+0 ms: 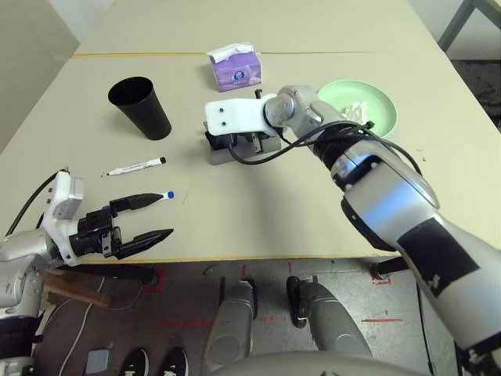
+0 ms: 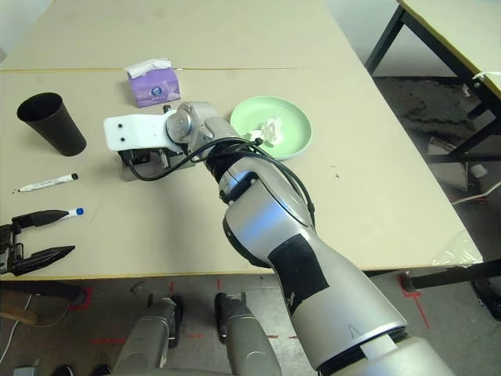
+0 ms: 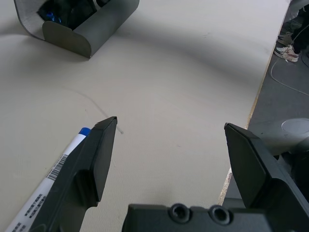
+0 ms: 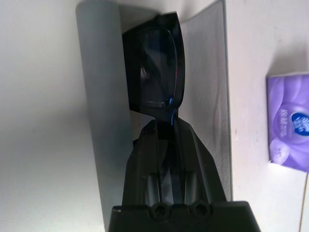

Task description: Organize and tidy the items on the table.

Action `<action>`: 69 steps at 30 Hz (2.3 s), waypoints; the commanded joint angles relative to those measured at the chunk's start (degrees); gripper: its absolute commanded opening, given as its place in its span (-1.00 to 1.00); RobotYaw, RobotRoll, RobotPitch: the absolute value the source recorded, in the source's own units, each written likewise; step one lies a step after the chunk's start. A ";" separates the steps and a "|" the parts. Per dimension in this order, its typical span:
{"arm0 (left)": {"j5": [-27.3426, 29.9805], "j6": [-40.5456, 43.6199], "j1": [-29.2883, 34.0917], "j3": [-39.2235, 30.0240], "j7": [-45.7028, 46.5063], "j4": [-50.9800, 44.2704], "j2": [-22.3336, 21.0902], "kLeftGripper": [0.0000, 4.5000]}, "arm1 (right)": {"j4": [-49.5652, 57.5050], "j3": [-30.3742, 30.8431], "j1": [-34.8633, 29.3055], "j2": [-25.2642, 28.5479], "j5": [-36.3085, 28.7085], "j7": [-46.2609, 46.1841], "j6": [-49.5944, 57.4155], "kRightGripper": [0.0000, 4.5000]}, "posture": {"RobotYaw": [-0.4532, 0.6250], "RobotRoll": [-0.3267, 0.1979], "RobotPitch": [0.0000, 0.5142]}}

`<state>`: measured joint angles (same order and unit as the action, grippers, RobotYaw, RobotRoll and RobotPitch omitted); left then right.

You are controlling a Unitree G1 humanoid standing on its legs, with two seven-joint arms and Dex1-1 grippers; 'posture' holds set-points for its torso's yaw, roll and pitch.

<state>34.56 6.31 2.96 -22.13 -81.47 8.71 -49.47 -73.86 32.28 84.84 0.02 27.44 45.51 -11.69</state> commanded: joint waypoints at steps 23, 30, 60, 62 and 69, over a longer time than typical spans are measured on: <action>-1.28 -0.94 -3.66 1.42 -1.03 3.68 1.12 1.00 | 0.75 -6.89 2.52 0.15 -4.00 14.16 7.50 0.51 | 0.01 0.25 -0.05; -2.27 -1.97 -7.11 3.09 -2.07 7.06 1.50 1.00 | 1.40 -8.70 4.22 1.44 -4.64 14.98 8.40 0.98 | -0.05 0.25 -0.09; -2.73 -1.77 -13.79 2.71 3.39 14.04 3.01 1.00 | 93.97 -47.02 -60.50 31.67 -46.63 19.68 55.02 0.98 | -0.25 0.25 -0.09; -2.97 -1.74 -14.26 3.09 3.74 14.37 3.18 1.00 | 92.48 -47.26 -65.22 31.67 -46.85 19.98 47.51 0.98 | -0.26 0.25 -0.09; -3.46 -1.30 -15.70 3.26 3.11 15.85 2.56 1.00 | 81.30 -47.57 -70.67 31.50 -52.59 26.80 31.40 0.98 | -0.25 0.25 -0.12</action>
<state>31.71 4.59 -12.61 -18.98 -77.96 23.40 -46.41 10.03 -15.40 14.60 30.41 -24.43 70.23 23.40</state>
